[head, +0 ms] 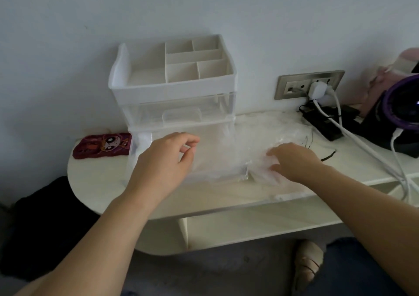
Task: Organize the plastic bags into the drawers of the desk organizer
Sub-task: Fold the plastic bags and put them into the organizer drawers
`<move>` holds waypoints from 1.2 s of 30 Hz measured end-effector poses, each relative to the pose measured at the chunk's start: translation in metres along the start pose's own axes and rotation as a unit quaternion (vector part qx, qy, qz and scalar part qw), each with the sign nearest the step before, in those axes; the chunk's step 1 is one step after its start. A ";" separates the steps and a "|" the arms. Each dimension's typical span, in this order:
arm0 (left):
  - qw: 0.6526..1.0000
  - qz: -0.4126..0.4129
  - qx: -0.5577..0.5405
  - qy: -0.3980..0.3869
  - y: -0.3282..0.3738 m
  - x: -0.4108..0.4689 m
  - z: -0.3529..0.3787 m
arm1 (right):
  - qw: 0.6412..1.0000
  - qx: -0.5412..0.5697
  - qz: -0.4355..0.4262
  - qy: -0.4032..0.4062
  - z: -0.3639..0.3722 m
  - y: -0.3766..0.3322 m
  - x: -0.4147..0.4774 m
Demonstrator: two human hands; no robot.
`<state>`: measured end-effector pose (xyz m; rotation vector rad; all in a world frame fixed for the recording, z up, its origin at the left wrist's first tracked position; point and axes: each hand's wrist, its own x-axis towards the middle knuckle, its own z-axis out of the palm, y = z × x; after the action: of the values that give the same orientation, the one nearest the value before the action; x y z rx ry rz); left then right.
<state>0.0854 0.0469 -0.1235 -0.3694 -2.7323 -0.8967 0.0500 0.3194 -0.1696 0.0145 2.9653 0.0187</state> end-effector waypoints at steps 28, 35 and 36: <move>0.983 0.050 -0.176 -0.030 0.036 -0.011 -0.006 | 0.856 0.504 -0.030 0.114 -0.080 -0.004 -0.073; 0.728 -0.206 -0.625 -0.194 0.049 -0.007 -0.025 | 0.841 0.482 -0.083 0.231 -0.090 -0.066 -0.091; 0.715 -0.211 -0.647 -0.158 0.048 -0.006 -0.028 | 0.838 0.481 -0.094 0.238 -0.089 -0.075 -0.093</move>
<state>0.1101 0.0665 -0.0773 -0.0711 -1.8798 -3.0244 0.1251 0.2421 -0.0670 -0.1725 3.0260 -1.6952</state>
